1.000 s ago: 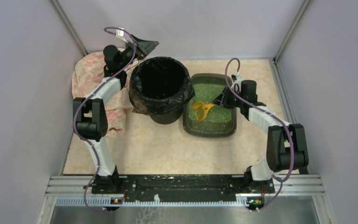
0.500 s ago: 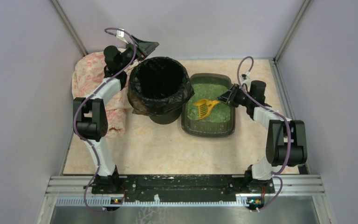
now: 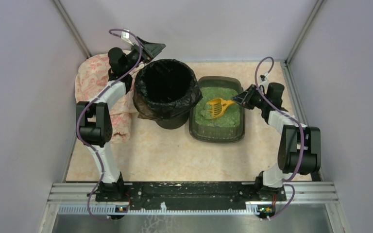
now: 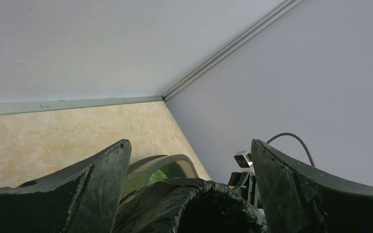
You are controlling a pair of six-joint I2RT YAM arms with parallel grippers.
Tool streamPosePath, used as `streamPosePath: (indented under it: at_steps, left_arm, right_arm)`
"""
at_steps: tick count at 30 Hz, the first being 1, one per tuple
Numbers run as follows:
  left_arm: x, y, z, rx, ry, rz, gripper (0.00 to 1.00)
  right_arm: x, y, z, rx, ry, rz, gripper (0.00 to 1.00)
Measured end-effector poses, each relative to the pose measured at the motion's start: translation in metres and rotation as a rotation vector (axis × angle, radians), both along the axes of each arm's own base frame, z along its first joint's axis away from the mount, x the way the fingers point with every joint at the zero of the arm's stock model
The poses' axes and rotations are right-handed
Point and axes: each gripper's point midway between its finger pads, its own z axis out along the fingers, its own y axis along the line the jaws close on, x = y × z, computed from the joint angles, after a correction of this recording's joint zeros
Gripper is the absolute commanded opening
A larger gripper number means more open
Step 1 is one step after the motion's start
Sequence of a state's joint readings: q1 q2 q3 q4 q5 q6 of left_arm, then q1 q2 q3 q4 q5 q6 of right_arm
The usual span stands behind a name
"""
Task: Clean the litter box
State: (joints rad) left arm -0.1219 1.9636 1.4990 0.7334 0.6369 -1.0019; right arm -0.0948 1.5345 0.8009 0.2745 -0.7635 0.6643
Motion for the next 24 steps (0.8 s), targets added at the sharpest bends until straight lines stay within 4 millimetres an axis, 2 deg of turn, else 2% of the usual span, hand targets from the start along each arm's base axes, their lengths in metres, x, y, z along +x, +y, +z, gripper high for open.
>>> streamPosePath:
  at_steps: [4, 8, 13, 21, 24]
  left_arm:
    - [0.000, 0.000, 0.000, 0.000, 0.000, 0.000, 0.99]
    - [0.000, 0.000, 0.000, 0.000, 0.000, 0.000, 0.99]
    - [0.000, 0.000, 0.000, 0.000, 0.000, 0.000, 0.99]
    - [0.000, 0.000, 0.000, 0.002, -0.001, 0.000, 0.99]
    - [0.000, 0.000, 0.000, 0.003, -0.002, 0.001, 0.99]
  right_arm:
    - [0.008, -0.010, -0.002, -0.080, -0.001, -0.029, 0.00]
    - [0.018, -0.025, 0.010, -0.208, -0.041, -0.057, 0.00]
    - [0.016, -0.028, 0.014, -0.287, -0.072, -0.044, 0.00]
    - [-0.007, 0.006, -0.018, -0.231, -0.028, 0.028, 0.00]
    - [-0.008, 0.019, -0.024, -0.185, -0.012, 0.050, 0.00]
